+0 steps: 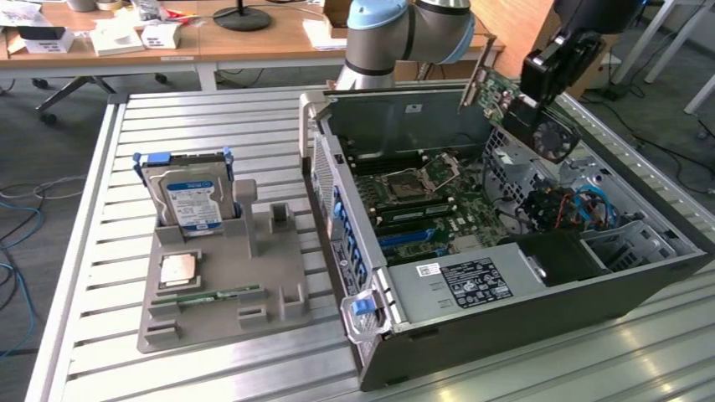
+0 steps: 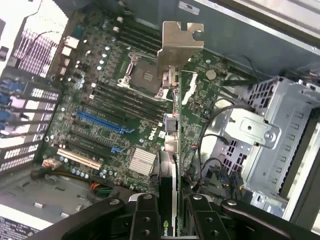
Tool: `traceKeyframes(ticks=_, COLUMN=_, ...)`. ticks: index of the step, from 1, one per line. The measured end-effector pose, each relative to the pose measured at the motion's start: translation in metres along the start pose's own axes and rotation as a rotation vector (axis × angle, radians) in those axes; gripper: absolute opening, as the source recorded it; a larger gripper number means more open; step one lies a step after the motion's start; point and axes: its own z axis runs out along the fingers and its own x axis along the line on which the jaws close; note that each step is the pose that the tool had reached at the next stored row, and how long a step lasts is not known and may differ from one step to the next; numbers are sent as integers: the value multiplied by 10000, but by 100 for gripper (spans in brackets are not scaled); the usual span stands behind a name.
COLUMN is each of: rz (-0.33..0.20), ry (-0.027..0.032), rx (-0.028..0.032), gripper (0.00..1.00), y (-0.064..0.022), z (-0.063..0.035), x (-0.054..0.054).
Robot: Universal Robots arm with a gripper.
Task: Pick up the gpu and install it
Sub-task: 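Insert the gpu into the slot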
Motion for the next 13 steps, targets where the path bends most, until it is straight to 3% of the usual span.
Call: traceKeyframes(ticks=13, rz=-2351, ry=131, rx=-55, gripper=26, y=-1, z=11, x=0)
